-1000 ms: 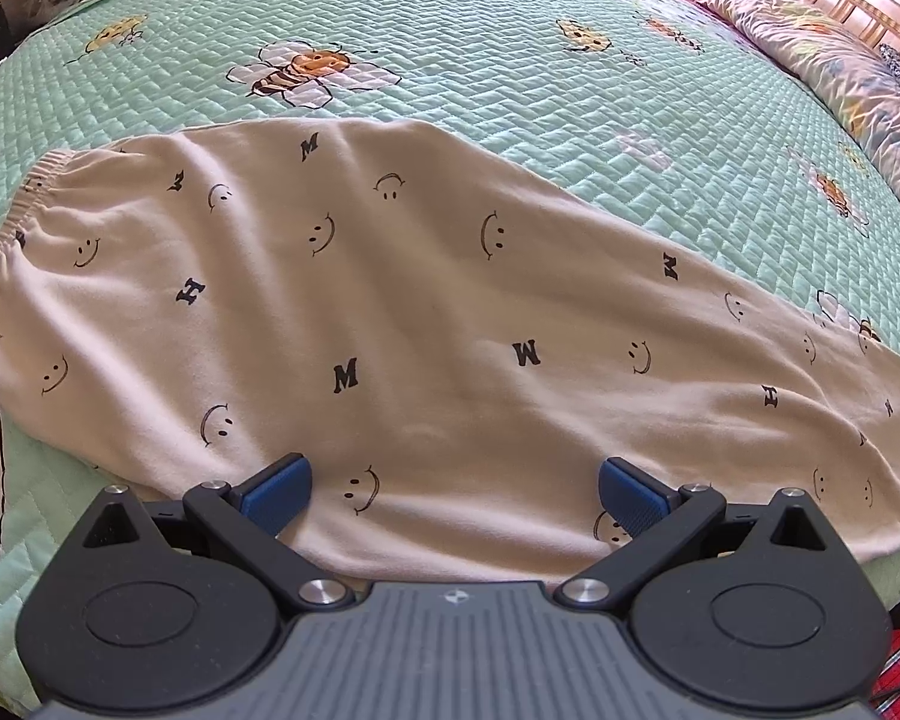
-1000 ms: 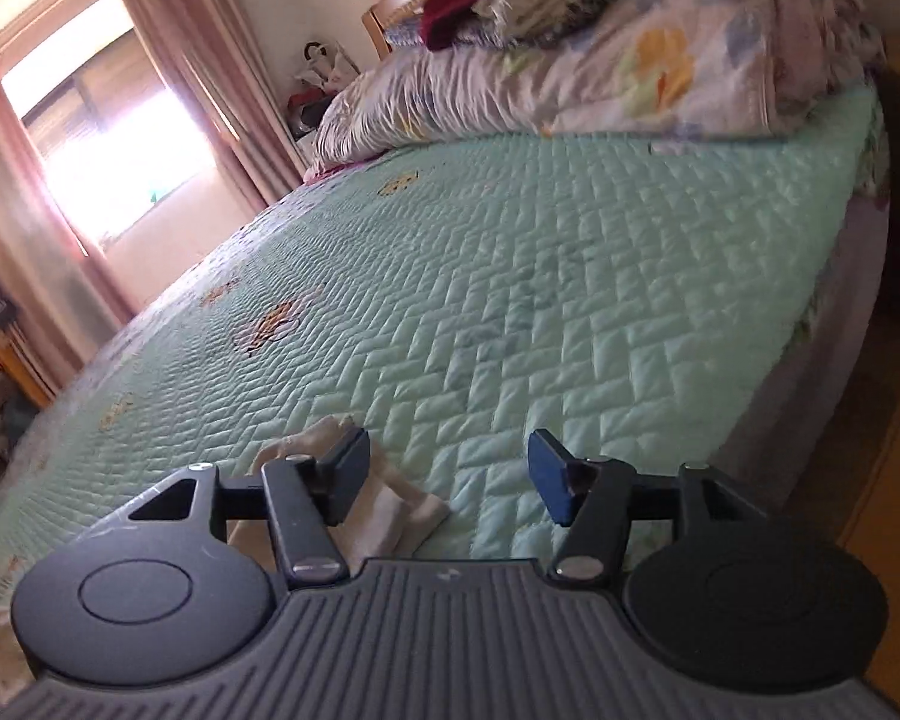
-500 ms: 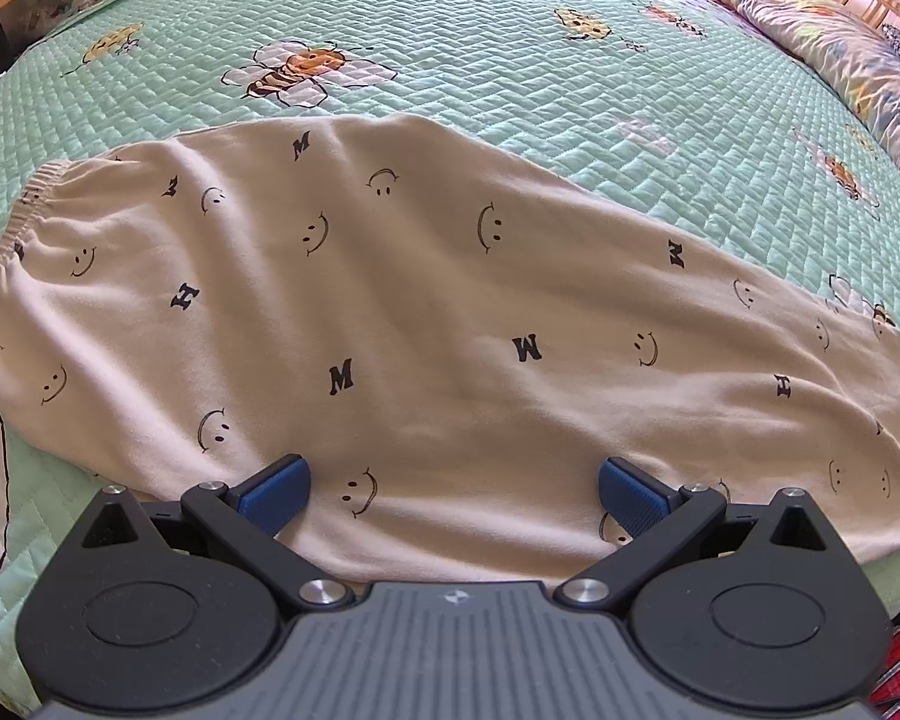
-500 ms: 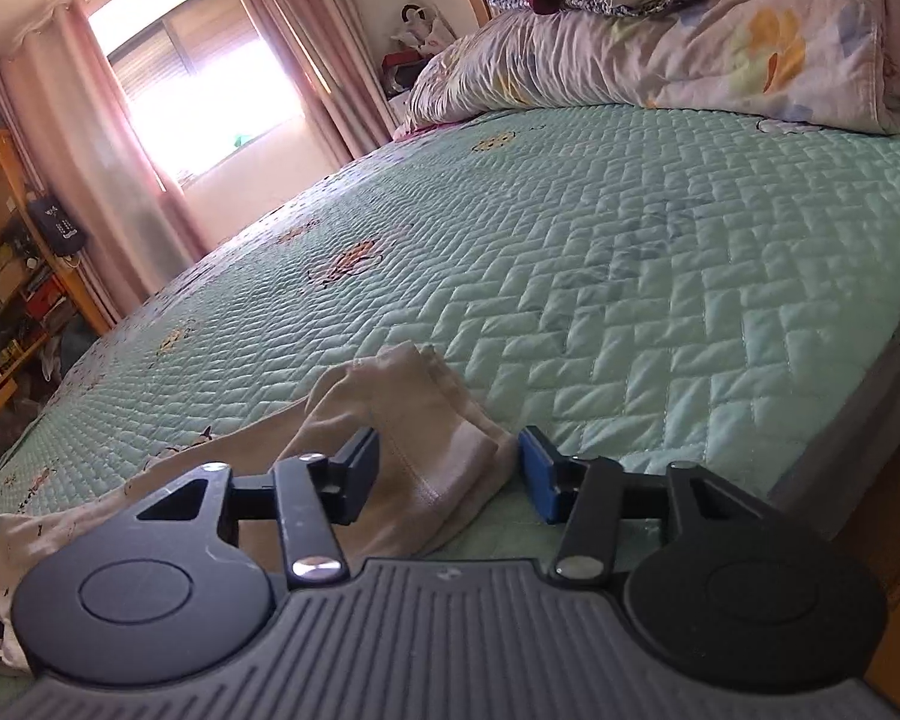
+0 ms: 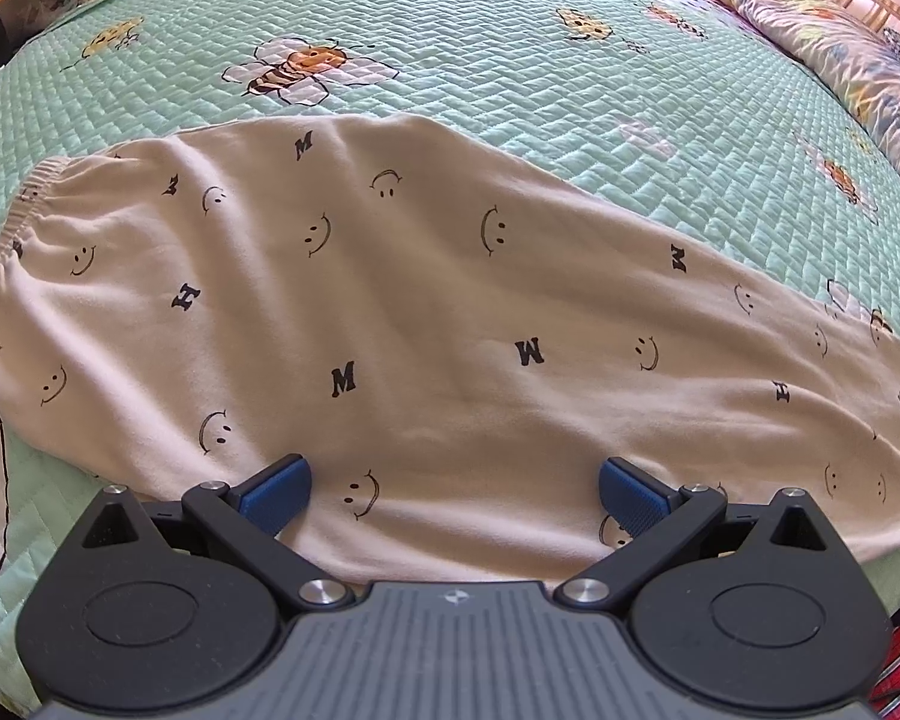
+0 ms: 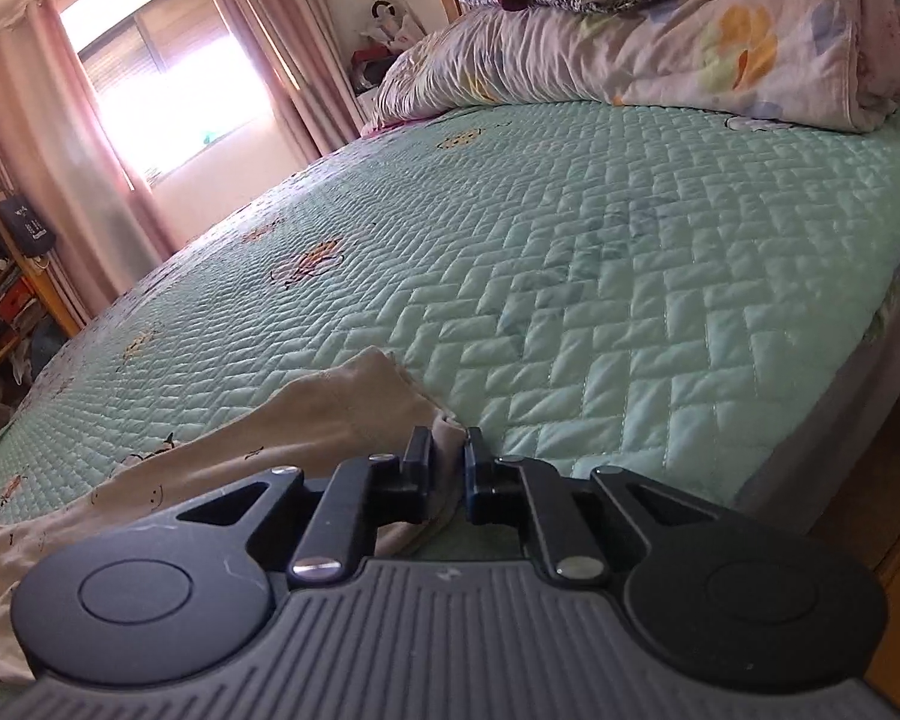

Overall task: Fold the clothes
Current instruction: 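Release the pants edge and lift the right gripper away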

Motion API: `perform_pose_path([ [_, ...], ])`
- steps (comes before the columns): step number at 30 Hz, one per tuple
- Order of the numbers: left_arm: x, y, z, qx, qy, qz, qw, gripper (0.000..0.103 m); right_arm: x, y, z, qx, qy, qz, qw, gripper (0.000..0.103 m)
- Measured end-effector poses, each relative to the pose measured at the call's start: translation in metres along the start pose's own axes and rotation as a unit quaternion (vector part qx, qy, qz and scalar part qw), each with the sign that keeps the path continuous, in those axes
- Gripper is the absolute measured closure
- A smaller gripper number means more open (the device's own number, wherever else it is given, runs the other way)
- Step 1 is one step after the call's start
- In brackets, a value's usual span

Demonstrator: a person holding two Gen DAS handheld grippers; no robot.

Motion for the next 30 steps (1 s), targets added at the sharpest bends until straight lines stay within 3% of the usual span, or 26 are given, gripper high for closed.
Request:
perform_pose_path([
  [3,-0.002,-0.001,0.000,-0.002,0.003,0.005,1.0000,0.001,0.004,0.007,-0.010,-0.022,-0.010,-0.011,1.000,0.075],
  [5,-0.003,-0.001,0.001,-0.003,0.005,0.007,1.0000,0.001,0.016,0.015,-0.013,-0.031,0.002,-0.058,0.998,0.074],
  [9,-0.003,-0.002,0.000,-0.004,0.008,0.009,0.9999,0.001,0.039,0.026,0.010,0.036,0.064,-0.146,0.987,0.068],
  [12,-0.003,-0.002,0.000,-0.003,0.008,0.010,0.9999,0.001,0.044,0.031,0.027,0.062,0.050,-0.196,0.977,0.066],
  [18,-0.006,0.000,0.001,-0.003,0.016,0.016,0.9997,0.001,0.043,0.035,0.046,0.100,0.053,-0.239,0.964,0.065],
  [21,-0.008,0.000,0.001,-0.004,0.022,0.021,0.9995,0.001,0.038,0.035,0.052,0.112,0.055,-0.245,0.961,0.057],
  [25,-0.009,0.001,0.002,-0.002,0.026,0.020,0.9995,0.001,0.037,0.031,0.052,0.114,0.062,-0.264,0.956,0.057],
  [28,-0.011,0.001,0.003,-0.001,0.029,0.020,0.9994,0.001,0.045,0.026,0.049,0.112,0.055,-0.305,0.944,0.058],
  [30,-0.012,0.001,0.003,-0.001,0.032,0.021,0.9993,0.000,0.049,0.023,0.049,0.119,0.058,-0.324,0.937,0.066],
])
Point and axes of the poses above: each gripper's, at about its wrist camera, not at the fingertips, and z roughly the way its jaws point, x to its left, y to its top, the point moved 1 cm from there along z, roughly the way its jaws point, and after that the axes turned 15 degrees about y, right-handed, at the moved point
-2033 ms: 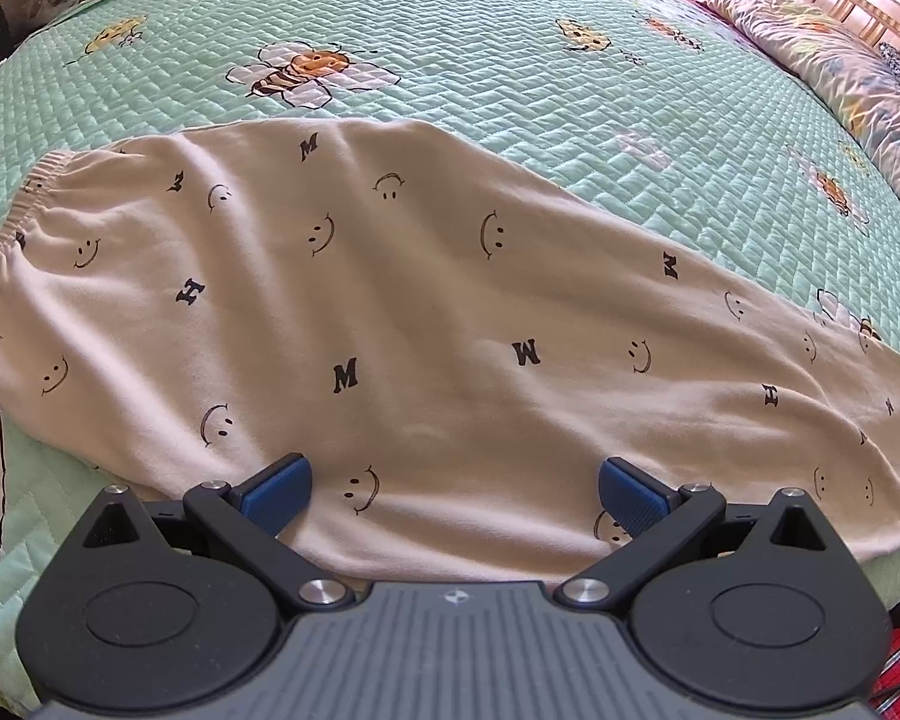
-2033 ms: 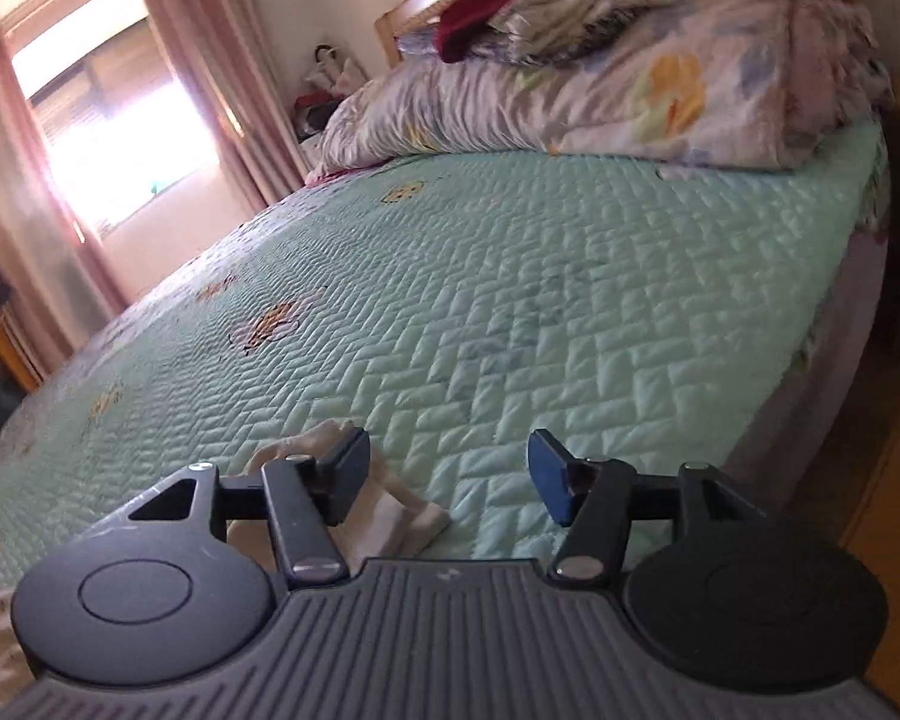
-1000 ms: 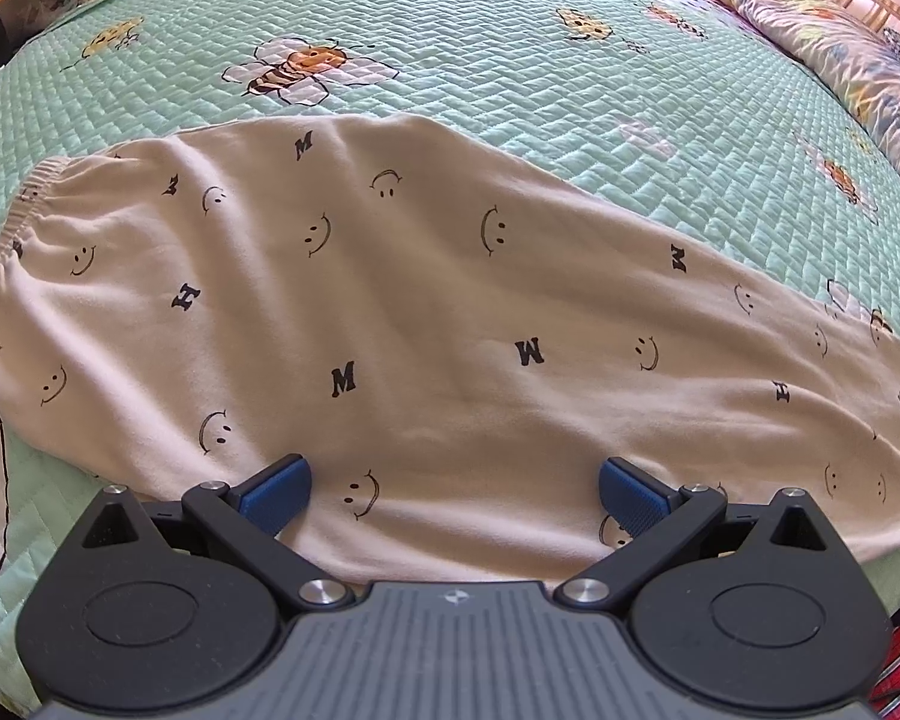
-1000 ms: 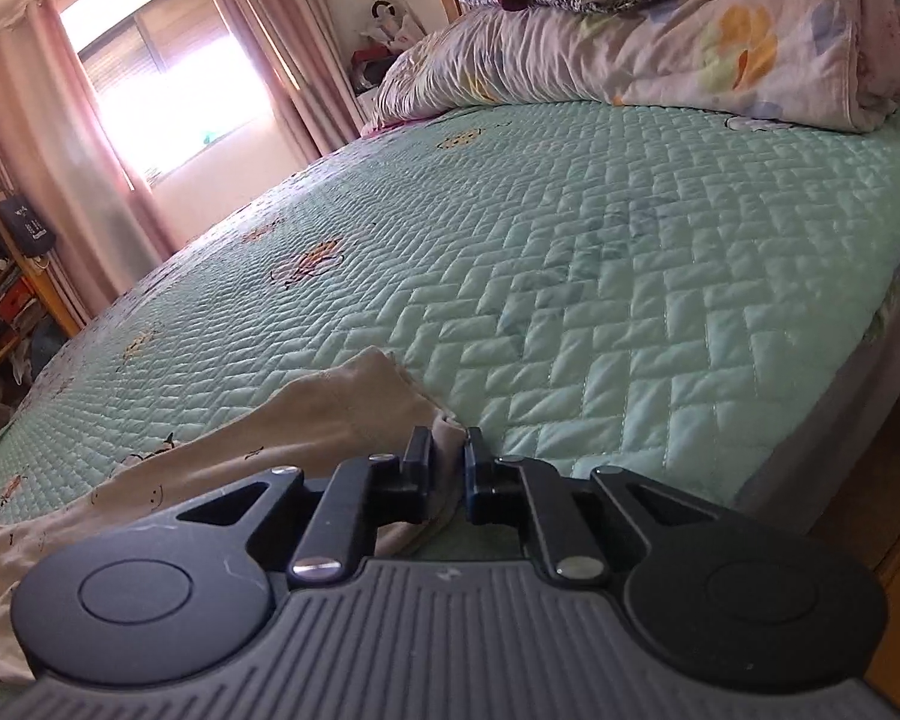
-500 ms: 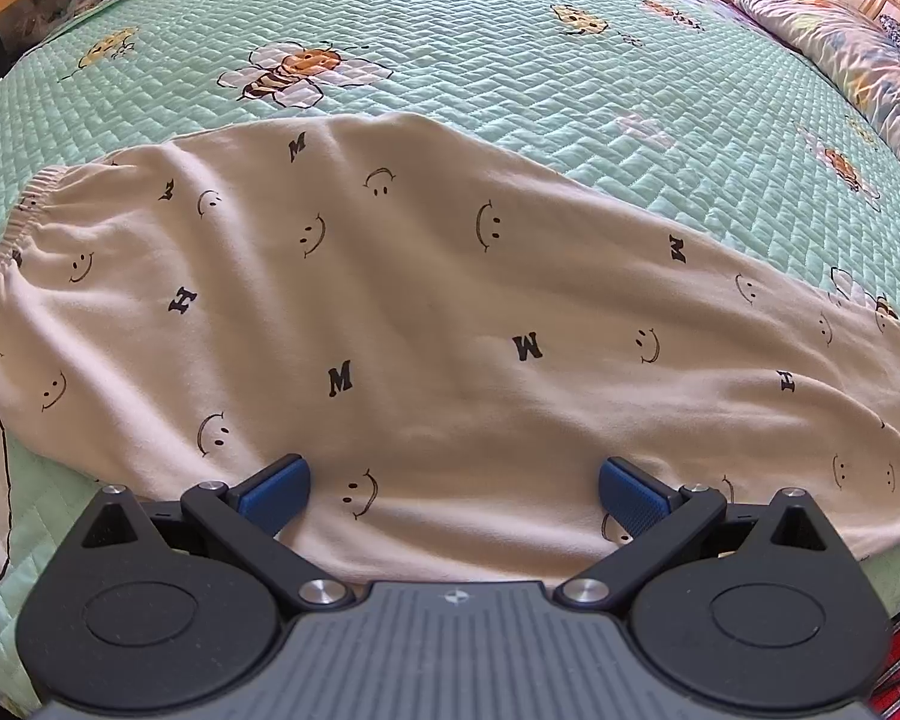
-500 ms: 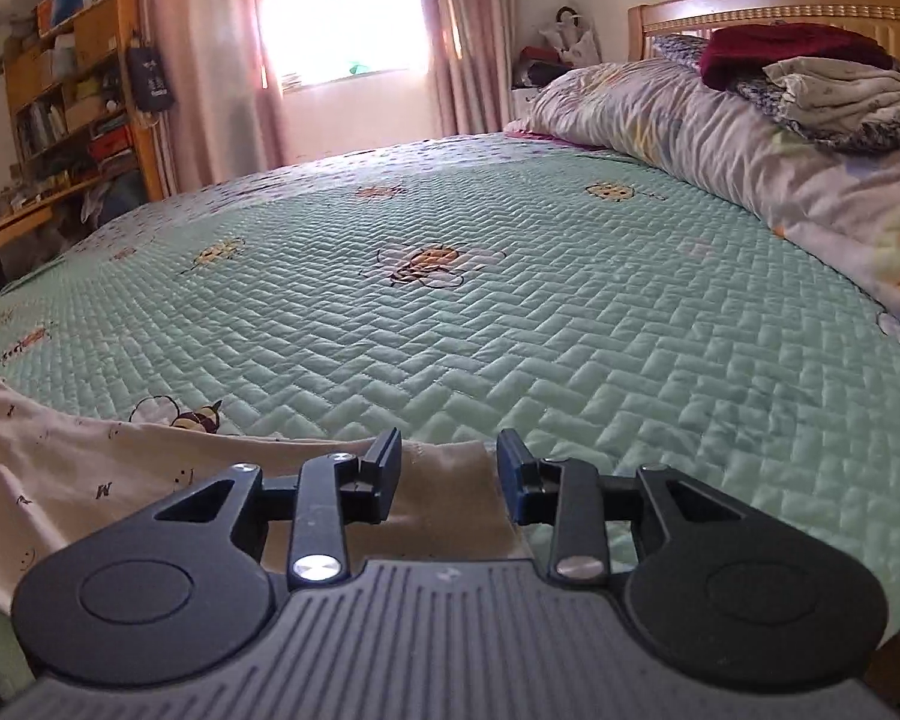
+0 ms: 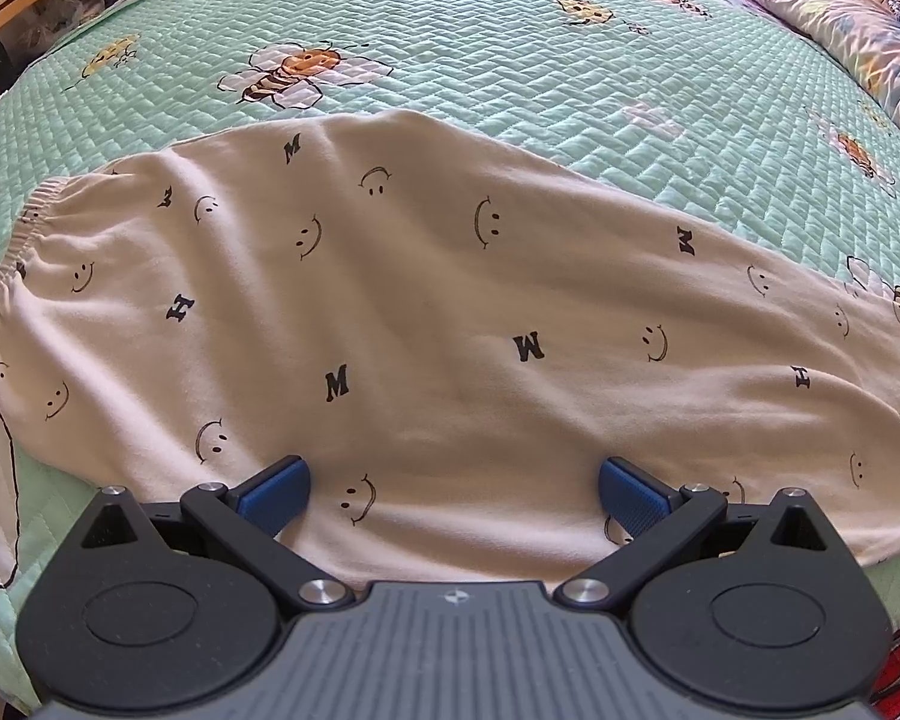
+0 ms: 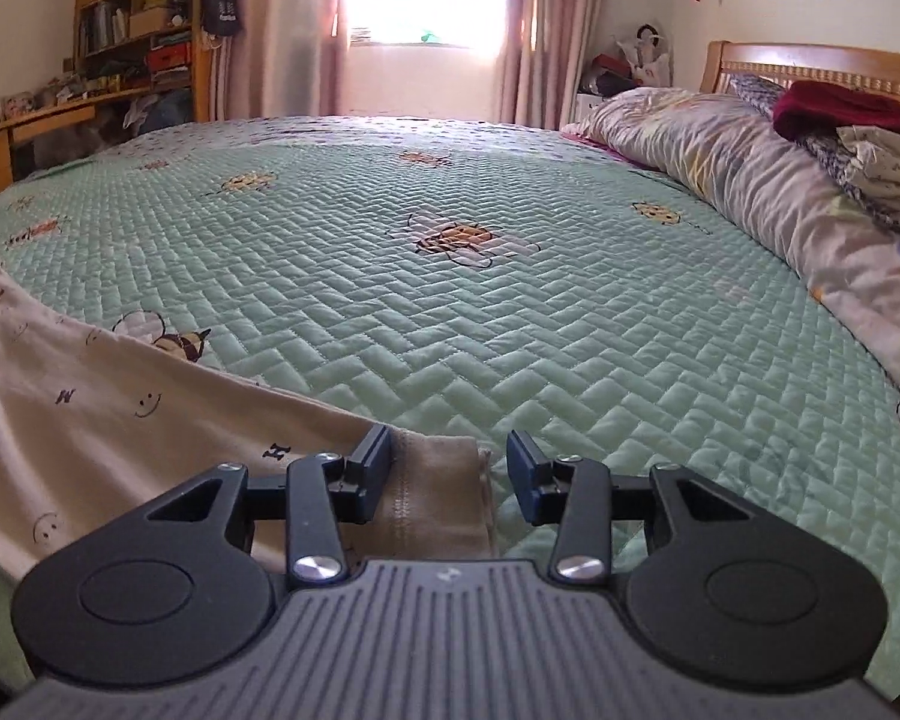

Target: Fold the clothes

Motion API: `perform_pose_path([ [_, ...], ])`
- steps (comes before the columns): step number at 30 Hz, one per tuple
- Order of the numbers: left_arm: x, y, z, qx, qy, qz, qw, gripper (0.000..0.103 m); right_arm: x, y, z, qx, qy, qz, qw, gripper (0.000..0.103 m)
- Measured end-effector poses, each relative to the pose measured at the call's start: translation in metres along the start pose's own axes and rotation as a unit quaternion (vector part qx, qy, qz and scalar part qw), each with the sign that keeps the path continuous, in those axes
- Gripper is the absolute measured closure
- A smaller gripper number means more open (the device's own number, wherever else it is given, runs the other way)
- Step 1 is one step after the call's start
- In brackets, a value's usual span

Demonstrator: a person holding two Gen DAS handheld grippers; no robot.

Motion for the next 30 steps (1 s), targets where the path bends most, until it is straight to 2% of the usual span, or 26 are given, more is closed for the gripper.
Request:
perform_pose_path([
  [2,-0.001,0.000,0.000,0.000,0.002,0.001,1.0000,0.000,0.003,0.001,0.001,0.007,0.008,-0.014,1.000,0.072],
  [6,-0.001,0.000,0.000,0.001,0.002,0.001,1.0000,0.001,0.005,0.003,0.000,0.010,0.005,-0.027,1.000,0.074],
  [11,-0.001,0.000,0.000,0.001,0.003,-0.002,1.0000,0.001,0.011,0.006,-0.004,0.000,-0.024,-0.043,0.999,0.083],
  [15,-0.001,0.000,0.001,0.000,0.004,-0.002,1.0000,0.000,0.005,0.004,0.005,-0.001,-0.034,0.001,0.999,0.083],
  [17,-0.001,0.000,0.001,0.001,0.002,-0.003,1.0000,0.001,0.005,0.001,0.009,-0.001,-0.028,0.013,1.000,0.079],
  [20,0.001,0.000,0.000,0.000,-0.004,-0.009,1.0000,0.001,-0.004,0.001,0.001,-0.017,-0.011,0.065,0.998,0.063],
  [22,0.003,0.000,-0.001,-0.003,-0.009,-0.016,0.9998,0.001,-0.010,0.003,-0.009,-0.040,-0.011,0.097,0.994,0.061],
  [25,0.015,-0.002,-0.003,-0.013,-0.036,-0.048,0.9981,0.001,-0.012,0.009,-0.031,-0.089,-0.017,0.138,0.986,0.061],
  [27,0.030,-0.004,-0.006,-0.017,-0.072,-0.085,0.9936,0.001,0.003,0.018,-0.042,-0.113,0.006,0.143,0.983,0.060],
  [30,0.052,-0.006,-0.009,-0.021,-0.125,-0.127,0.9837,0.002,0.043,0.034,-0.035,-0.094,0.096,0.127,0.983,0.060],
])
Point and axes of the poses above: each gripper's, at about its wrist camera, not at the fingertips, and z roughly the way its jaws point, x to its left, y to its top, the point moved 1 cm from there along z, roughly the way its jaws point, and after that the axes turned 15 degrees about y, right-handed, at the moved point
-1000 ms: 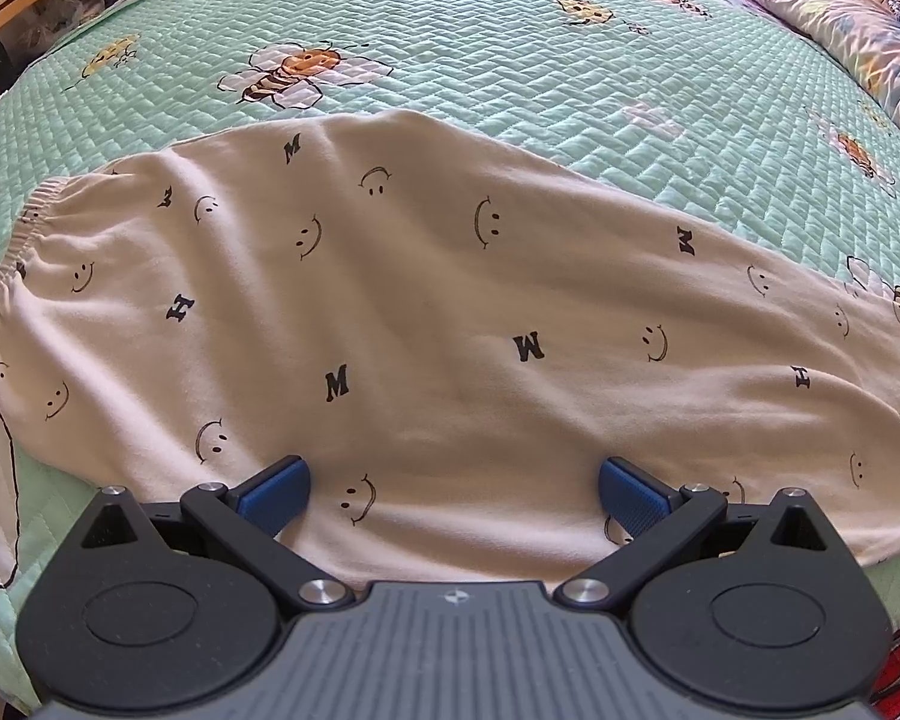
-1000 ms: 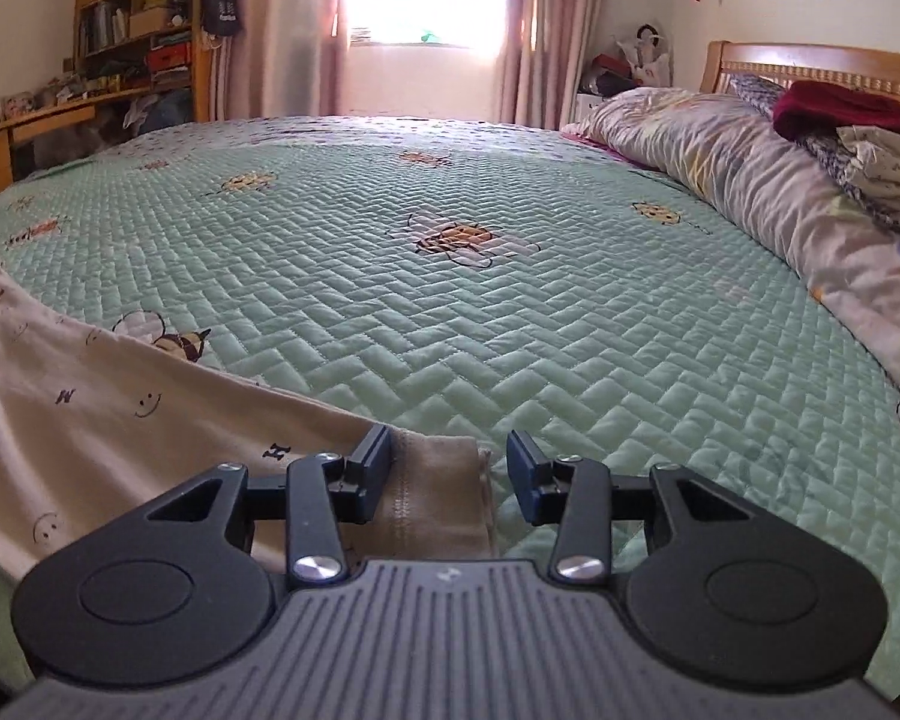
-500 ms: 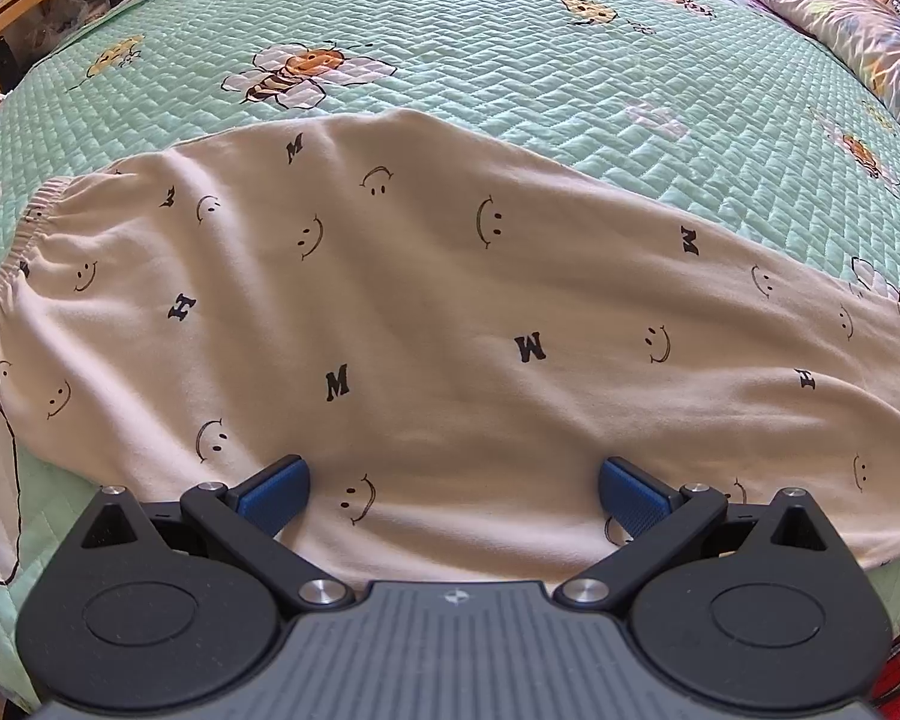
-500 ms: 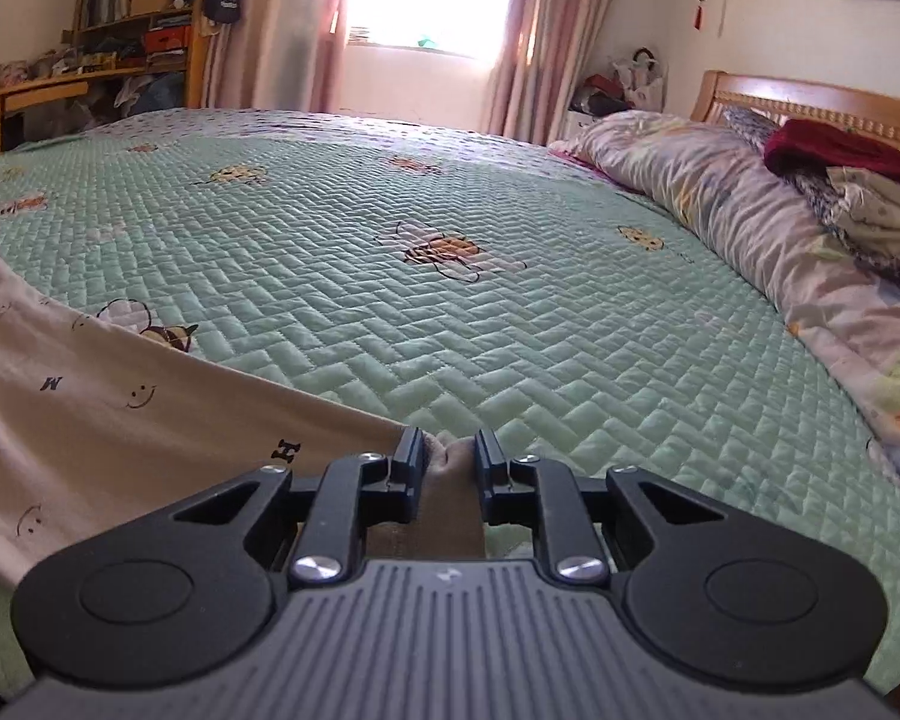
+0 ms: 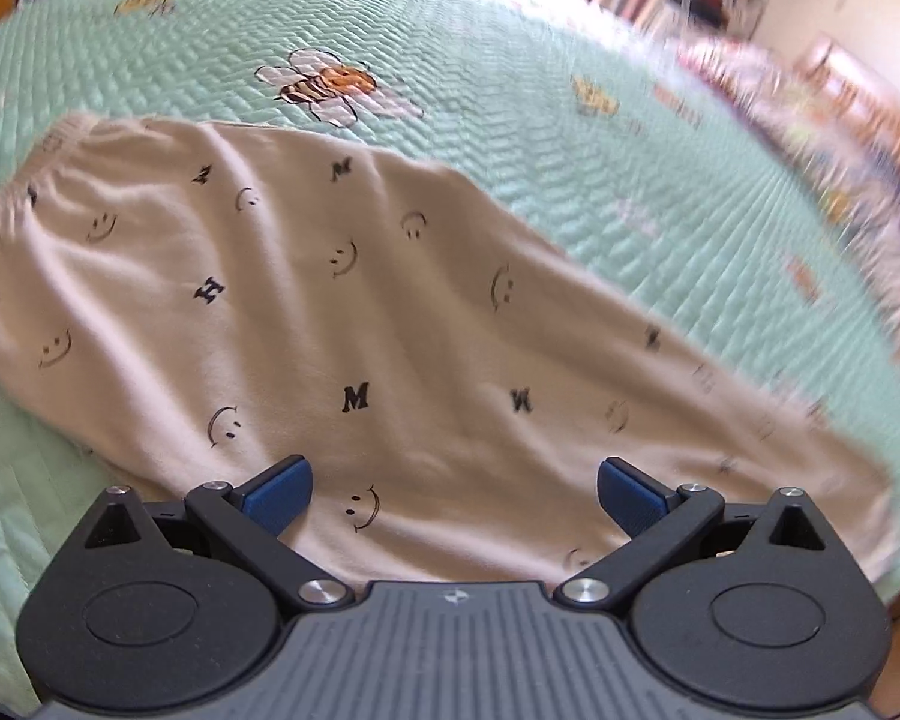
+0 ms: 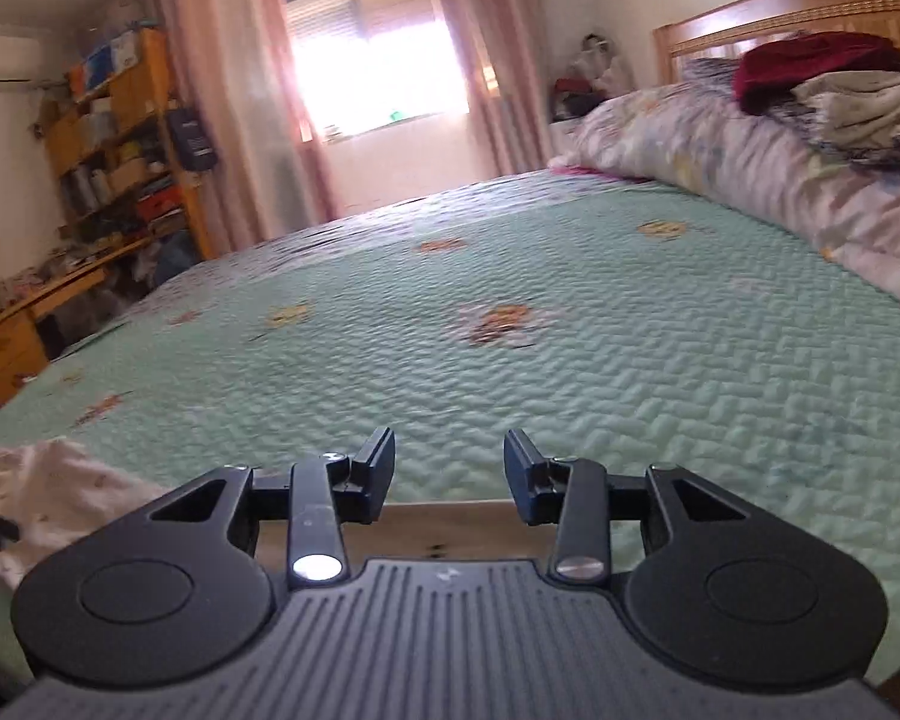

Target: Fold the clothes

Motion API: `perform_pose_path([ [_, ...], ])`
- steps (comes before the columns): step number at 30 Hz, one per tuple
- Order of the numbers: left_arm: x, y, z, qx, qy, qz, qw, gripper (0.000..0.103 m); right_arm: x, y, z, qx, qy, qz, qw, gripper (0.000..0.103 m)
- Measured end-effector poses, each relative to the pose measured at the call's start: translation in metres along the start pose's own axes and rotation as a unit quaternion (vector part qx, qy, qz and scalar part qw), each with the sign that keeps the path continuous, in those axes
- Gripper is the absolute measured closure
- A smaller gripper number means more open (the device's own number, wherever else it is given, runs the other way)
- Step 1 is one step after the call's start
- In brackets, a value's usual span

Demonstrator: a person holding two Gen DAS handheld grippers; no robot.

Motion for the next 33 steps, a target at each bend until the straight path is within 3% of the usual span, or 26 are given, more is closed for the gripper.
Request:
perform_pose_path([
  [3,0.009,-0.001,-0.010,-0.011,-0.034,-0.006,0.9993,0.002,0.051,-0.005,0.033,0.055,0.099,-0.017,0.993,0.061],
  [6,0.009,-0.006,-0.016,-0.015,-0.096,-0.003,0.9953,0.002,0.102,-0.015,0.070,0.113,0.178,-0.053,0.976,0.066],
  [8,0.001,-0.013,-0.010,0.003,-0.131,0.002,0.9914,0.002,0.124,-0.020,0.092,0.142,0.186,-0.079,0.969,0.078],
  [10,-0.012,-0.018,-0.003,0.011,-0.142,0.020,0.9897,0.002,0.130,-0.022,0.112,0.163,0.192,-0.066,0.965,0.086],
  [13,-0.027,-0.023,0.004,0.008,-0.124,0.054,0.9907,0.003,0.125,-0.019,0.131,0.172,0.210,-0.015,0.962,0.090],
  [15,-0.032,-0.025,0.009,0.009,-0.117,0.067,0.9908,0.003,0.110,-0.020,0.144,0.185,0.193,0.014,0.964,0.092],
  [16,-0.033,-0.025,0.011,0.011,-0.114,0.072,0.9908,0.003,0.098,-0.023,0.154,0.194,0.160,0.022,0.968,0.094],
  [17,-0.031,-0.026,0.011,0.011,-0.116,0.074,0.9904,0.003,0.083,-0.028,0.162,0.197,0.114,0.016,0.974,0.103],
  [18,-0.028,-0.026,0.010,0.010,-0.118,0.076,0.9900,0.003,0.073,-0.029,0.163,0.189,0.109,0.019,0.976,0.103],
  [19,-0.028,-0.027,0.009,0.010,-0.118,0.080,0.9897,0.003,0.065,-0.028,0.162,0.178,0.123,0.030,0.976,0.103],
  [23,-0.025,-0.027,0.009,0.009,-0.121,0.088,0.9887,0.003,0.080,-0.026,0.151,0.164,0.104,-0.025,0.981,0.101],
  [28,-0.013,-0.025,0.005,0.013,-0.124,0.068,0.9898,0.003,0.090,-0.021,0.128,0.139,0.141,-0.008,0.980,0.099],
  [30,-0.009,-0.023,0.004,0.016,-0.119,0.059,0.9910,0.005,0.074,-0.028,0.141,0.168,0.067,-0.016,0.983,0.103],
  [33,0.001,-0.019,-0.003,0.014,-0.136,0.031,0.9902,0.005,0.062,-0.025,0.128,0.128,0.020,0.004,0.992,0.103],
])
Point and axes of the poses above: each gripper's, at about its wrist camera, not at the fingertips, and z roughly the way its jaws point, x to its left, y to its top, the point moved 1 cm from there along z, roughly the way its jaws point, and after that the axes turned 15 degrees about y, right-handed, at the moved point
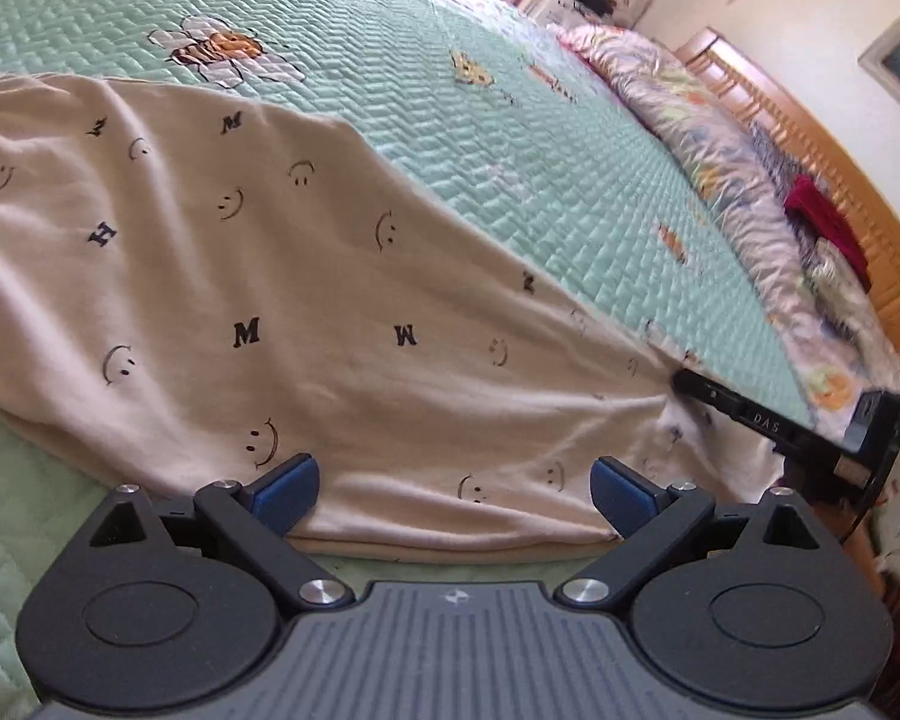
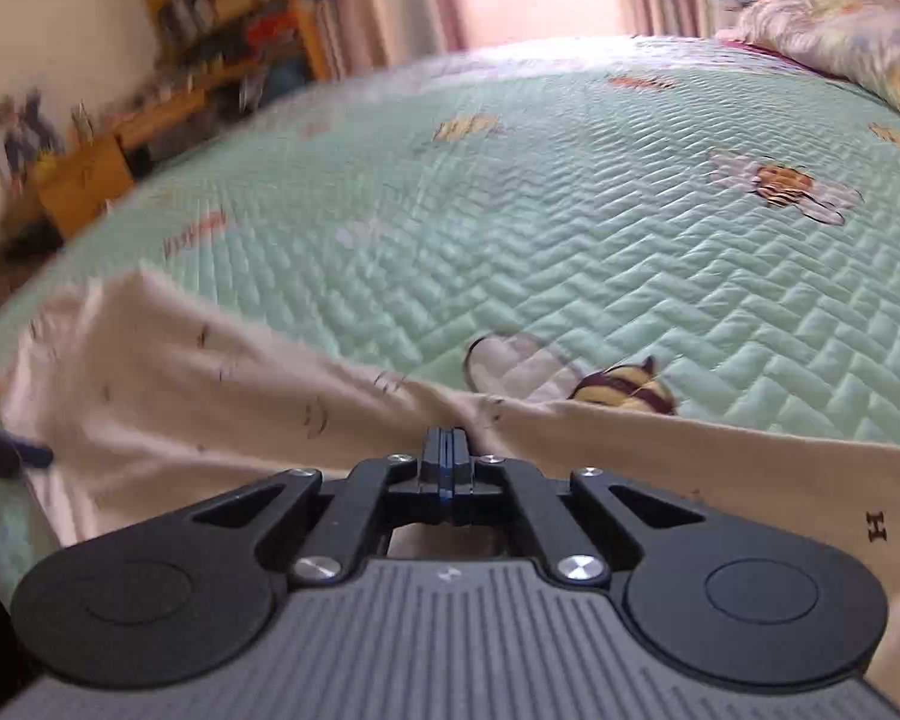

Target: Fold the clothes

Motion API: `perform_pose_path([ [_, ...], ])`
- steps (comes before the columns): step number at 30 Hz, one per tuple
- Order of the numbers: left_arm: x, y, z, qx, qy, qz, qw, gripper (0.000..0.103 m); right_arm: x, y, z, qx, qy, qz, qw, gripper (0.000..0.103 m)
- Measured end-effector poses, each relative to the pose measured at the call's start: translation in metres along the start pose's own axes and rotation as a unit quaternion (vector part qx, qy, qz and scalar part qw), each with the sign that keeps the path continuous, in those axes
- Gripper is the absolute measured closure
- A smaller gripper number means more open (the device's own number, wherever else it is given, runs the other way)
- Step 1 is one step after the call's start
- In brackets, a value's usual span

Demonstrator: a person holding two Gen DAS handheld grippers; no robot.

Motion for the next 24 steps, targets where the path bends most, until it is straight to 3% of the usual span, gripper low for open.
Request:
perform_pose_path([
  [1,0.003,0.001,-0.004,-0.003,-0.008,-0.010,0.9999,0.005,0.007,0.001,-0.006,-0.015,-0.012,-0.010,1.000,0.099],
  [3,0.009,0.006,-0.010,-0.009,-0.024,-0.031,0.9992,0.005,0.028,0.000,-0.019,-0.024,0.007,-0.035,0.999,0.096],
  [6,0.017,0.011,-0.020,-0.020,-0.039,-0.053,0.9976,0.005,0.058,-0.010,-0.023,0.004,0.109,-0.043,0.993,0.091],
  [7,0.021,0.012,-0.024,-0.026,-0.040,-0.060,0.9971,0.005,0.064,-0.015,-0.019,0.022,0.115,-0.054,0.992,0.090],
  [9,0.030,0.013,-0.033,-0.037,-0.041,-0.073,0.9958,0.005,0.059,-0.025,-0.001,0.073,0.037,-0.060,0.995,0.092],
  [10,0.035,0.014,-0.037,-0.042,-0.041,-0.080,0.9950,0.005,0.059,-0.025,-0.001,0.069,0.021,-0.053,0.996,0.099],
  [12,0.047,0.015,-0.048,-0.055,-0.036,-0.093,0.9935,0.005,0.064,-0.021,-0.008,0.040,0.023,-0.036,0.998,0.092],
  [15,0.065,0.019,-0.056,-0.070,-0.034,-0.115,0.9904,0.004,0.100,-0.013,-0.010,0.015,0.097,-0.056,0.994,0.092],
  [18,0.076,0.019,-0.052,-0.065,-0.043,-0.137,0.9875,0.004,0.136,-0.019,0.007,0.032,0.164,-0.072,0.983,0.092],
  [20,0.074,0.018,-0.046,-0.057,-0.051,-0.132,0.9883,0.004,0.149,-0.032,0.028,0.066,0.169,-0.080,0.980,0.092],
  [22,0.071,0.016,-0.037,-0.048,-0.040,-0.117,0.9912,0.004,0.156,-0.049,0.049,0.118,0.149,-0.087,0.978,0.092],
  [24,0.069,0.014,-0.029,-0.037,-0.020,-0.099,0.9942,0.004,0.166,-0.055,0.045,0.120,0.135,-0.121,0.976,0.092],
])
Point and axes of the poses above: each gripper's, at about its wrist camera, not at the fingertips, and z roughly the way its jaws point, x to its left, y to its top, the point moved 1 cm from there along z, roughly the way its jaws point, and after that the axes turned 15 degrees about y, right-handed, at the moved point
